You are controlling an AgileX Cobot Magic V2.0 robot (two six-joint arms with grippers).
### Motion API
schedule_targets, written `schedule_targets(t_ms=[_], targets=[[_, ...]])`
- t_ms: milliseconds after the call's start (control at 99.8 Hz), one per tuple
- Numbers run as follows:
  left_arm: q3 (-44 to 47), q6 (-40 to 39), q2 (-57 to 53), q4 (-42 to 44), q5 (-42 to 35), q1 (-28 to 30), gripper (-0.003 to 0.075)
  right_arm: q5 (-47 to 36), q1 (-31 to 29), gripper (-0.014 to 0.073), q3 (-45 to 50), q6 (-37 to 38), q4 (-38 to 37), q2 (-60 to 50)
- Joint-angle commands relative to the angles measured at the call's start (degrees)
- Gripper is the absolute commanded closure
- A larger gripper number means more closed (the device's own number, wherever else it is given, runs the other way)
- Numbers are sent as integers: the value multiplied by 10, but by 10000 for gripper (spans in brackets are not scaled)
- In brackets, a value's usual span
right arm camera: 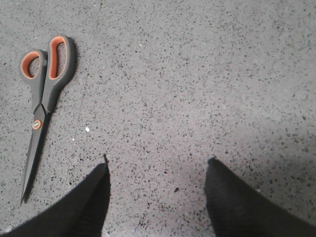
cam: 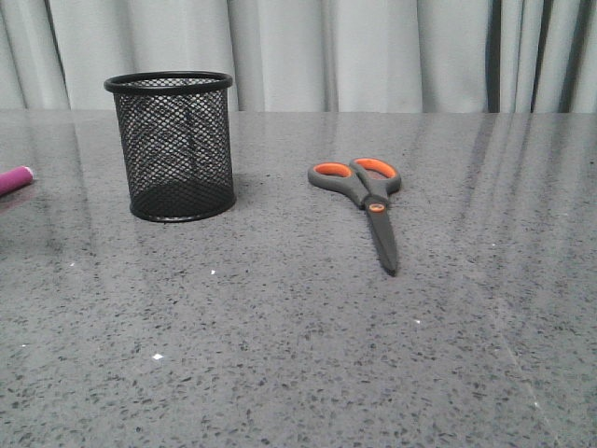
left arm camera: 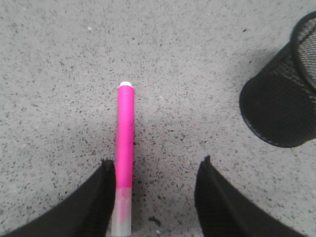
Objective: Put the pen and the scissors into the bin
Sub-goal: 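Lower the open left gripper around the pink marker and close it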
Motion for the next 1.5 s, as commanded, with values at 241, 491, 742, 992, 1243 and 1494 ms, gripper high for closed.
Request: schedule_targets(t_ms=[241, 491, 742, 992, 1243, 1494], targets=[[-45, 26, 98, -14, -25, -1, 363, -26, -4, 212, -20, -6, 8, -1], [-71, 48, 154, -11, -29, -1, 363, -26, -4, 212, -20, -6, 8, -1], [-72, 48, 177, 11, -51, -1, 363, -26, -4, 212, -20, -6, 8, -1], [-73, 48, 177, 14, -58, -1, 364, -29, -4, 212, -20, -6, 8, -1], [-73, 49, 177, 22, -68, -1, 364, -29, -4, 212, -20, -6, 8, -1], [-73, 49, 178, 24, -64, -1, 367, -29, -4, 212, -20, -6, 8, -1]])
